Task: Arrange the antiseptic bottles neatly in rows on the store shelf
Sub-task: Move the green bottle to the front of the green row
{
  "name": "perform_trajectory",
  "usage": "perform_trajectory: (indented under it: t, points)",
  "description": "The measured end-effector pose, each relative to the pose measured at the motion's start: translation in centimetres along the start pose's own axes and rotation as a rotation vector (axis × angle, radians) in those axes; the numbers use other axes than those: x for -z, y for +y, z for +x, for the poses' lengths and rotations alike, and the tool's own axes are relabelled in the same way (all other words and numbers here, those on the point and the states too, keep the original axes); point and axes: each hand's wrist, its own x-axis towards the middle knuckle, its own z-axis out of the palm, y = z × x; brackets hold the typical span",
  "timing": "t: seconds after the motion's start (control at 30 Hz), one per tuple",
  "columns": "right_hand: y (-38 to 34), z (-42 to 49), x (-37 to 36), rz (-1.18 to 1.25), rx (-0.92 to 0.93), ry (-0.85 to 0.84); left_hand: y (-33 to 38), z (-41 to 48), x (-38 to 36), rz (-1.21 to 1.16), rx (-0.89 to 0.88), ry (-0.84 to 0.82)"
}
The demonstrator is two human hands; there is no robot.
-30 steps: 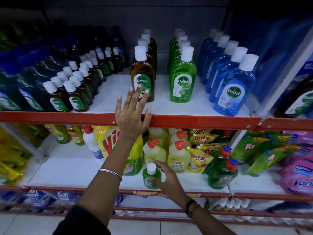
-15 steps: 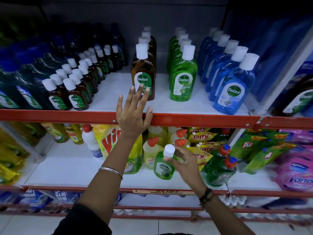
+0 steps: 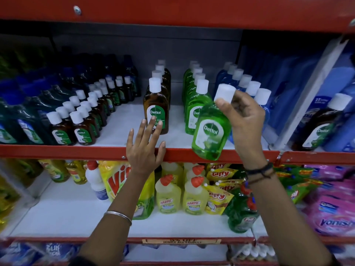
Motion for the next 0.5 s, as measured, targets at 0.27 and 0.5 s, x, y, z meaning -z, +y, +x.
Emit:
perform_trajectory:
  t: [0.27, 0.5]
  points:
    - [4.3, 2.7, -1.7, -0.153, -0.042, -0.005, -0.2, -0.2, -0.2, 0.0, 0.006, -0.013]
    - [5.7, 2.2, -2.0, -0.173, -0.069, -0.024, -0.3, -0.5, -0.5, 0.0, 0.009, -0.021]
